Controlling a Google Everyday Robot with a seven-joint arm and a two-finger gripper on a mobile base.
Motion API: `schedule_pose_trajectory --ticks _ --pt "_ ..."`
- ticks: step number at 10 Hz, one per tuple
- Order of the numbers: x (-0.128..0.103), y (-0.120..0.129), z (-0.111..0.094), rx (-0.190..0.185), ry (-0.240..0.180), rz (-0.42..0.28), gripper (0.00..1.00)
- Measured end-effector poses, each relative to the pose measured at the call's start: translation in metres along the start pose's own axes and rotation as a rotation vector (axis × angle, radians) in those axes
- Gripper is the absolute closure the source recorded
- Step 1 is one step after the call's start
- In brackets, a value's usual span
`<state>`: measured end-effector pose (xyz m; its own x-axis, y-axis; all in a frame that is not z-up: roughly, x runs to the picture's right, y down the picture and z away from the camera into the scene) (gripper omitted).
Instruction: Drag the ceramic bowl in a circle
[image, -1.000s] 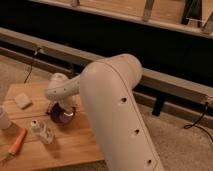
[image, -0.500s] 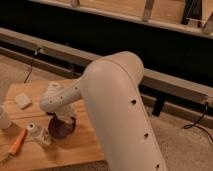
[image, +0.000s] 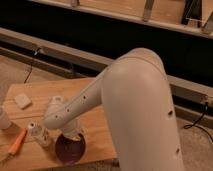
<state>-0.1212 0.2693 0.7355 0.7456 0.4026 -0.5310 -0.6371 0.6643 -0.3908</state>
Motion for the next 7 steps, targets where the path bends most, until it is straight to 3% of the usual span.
schedule_pose_trajectory --ticks 1,3,7 --pt "0.025 0.008 0.009 -0.018 0.030 0.015 1.00" --pt "0.054 -0.001 0.022 -0.018 0.068 0.070 1.00" --pt "0.106 -0.078 0.028 0.073 0.120 0.292 1.00"
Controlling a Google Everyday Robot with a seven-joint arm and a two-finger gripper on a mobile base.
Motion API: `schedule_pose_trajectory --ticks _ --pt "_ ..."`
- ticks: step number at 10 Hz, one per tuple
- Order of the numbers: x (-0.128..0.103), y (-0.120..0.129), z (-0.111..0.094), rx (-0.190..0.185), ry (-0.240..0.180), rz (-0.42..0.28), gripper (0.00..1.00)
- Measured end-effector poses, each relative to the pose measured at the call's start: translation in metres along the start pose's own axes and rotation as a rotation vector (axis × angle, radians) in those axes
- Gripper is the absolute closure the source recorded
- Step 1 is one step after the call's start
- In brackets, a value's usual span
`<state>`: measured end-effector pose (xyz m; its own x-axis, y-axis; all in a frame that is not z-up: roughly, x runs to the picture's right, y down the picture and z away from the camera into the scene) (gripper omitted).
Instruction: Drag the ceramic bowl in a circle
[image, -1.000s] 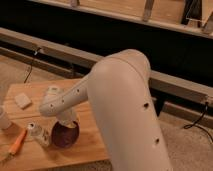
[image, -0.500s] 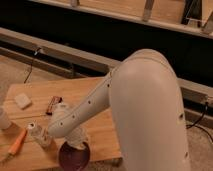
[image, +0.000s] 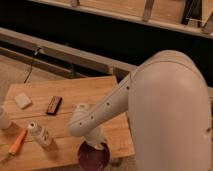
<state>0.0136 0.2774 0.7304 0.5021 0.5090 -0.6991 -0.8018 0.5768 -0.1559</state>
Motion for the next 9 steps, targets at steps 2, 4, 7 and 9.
schedule_pose_trajectory --ticks 2,4,7,9 --pt "0.012 -0.049 0.004 0.042 0.018 0.127 1.00" --pt "0.004 -0.076 0.008 0.067 0.021 0.190 1.00" --pt "-0.057 -0.095 0.013 0.094 -0.019 0.245 1.00" --pt "-0.112 -0.110 0.010 0.117 -0.062 0.284 1.00"
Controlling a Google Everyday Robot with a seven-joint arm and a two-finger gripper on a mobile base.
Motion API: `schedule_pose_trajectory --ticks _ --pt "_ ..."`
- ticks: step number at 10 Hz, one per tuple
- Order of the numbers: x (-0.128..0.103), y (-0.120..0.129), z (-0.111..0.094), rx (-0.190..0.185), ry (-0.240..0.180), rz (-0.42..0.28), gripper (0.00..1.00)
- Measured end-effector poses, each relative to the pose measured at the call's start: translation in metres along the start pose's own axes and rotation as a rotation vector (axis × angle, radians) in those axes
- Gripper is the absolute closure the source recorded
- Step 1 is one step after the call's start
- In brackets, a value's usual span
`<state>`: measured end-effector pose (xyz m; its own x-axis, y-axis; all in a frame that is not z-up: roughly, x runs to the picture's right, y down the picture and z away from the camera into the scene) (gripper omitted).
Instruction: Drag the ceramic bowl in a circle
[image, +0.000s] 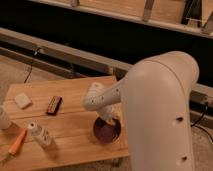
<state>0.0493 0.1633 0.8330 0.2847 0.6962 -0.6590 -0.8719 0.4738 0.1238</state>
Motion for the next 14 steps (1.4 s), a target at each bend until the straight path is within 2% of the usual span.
schedule_pose_trajectory --ticks 2,5,6,9,11,13,14 --pt "-0.047 -0.011 0.004 0.032 -0.011 0.043 1.00" --pt "-0.092 -0.014 0.003 0.060 -0.017 0.065 1.00" --pt "-0.121 -0.002 -0.001 0.067 -0.035 0.053 1.00" --pt "-0.169 0.050 -0.012 0.052 -0.065 -0.001 1.00" --pt "-0.193 0.089 -0.024 0.038 -0.088 -0.052 1.00" --pt "-0.215 0.130 -0.044 0.023 -0.136 -0.125 1.00" --pt "-0.221 0.161 -0.061 -0.007 -0.173 -0.181 1.00"
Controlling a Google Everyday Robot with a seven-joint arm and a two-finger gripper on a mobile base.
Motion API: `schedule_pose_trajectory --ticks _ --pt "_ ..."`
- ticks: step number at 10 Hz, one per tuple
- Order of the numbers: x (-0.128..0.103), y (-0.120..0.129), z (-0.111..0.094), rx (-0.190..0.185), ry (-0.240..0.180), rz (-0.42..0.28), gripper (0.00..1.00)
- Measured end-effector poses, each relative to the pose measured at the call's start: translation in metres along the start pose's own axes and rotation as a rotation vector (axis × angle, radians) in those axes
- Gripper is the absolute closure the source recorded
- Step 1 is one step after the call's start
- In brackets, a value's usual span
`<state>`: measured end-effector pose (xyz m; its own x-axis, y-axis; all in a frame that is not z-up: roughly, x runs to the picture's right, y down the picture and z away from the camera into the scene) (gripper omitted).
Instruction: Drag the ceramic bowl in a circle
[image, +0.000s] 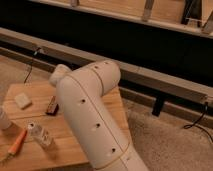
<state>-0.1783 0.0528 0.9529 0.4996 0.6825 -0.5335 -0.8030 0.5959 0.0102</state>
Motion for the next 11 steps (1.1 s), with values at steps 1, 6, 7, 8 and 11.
schedule_pose_trajectory --ticks 1,6,7,8,11 --pt "-0.005 0.021 -0.014 -0.026 -0.031 -0.046 1.00" --pt "0.046 0.078 -0.074 -0.122 -0.084 -0.272 1.00" --pt "0.063 0.080 -0.077 -0.120 -0.072 -0.306 1.00" --pt "0.089 0.082 -0.081 -0.118 -0.051 -0.349 1.00" --pt "0.158 0.091 -0.081 -0.145 0.025 -0.410 1.00"
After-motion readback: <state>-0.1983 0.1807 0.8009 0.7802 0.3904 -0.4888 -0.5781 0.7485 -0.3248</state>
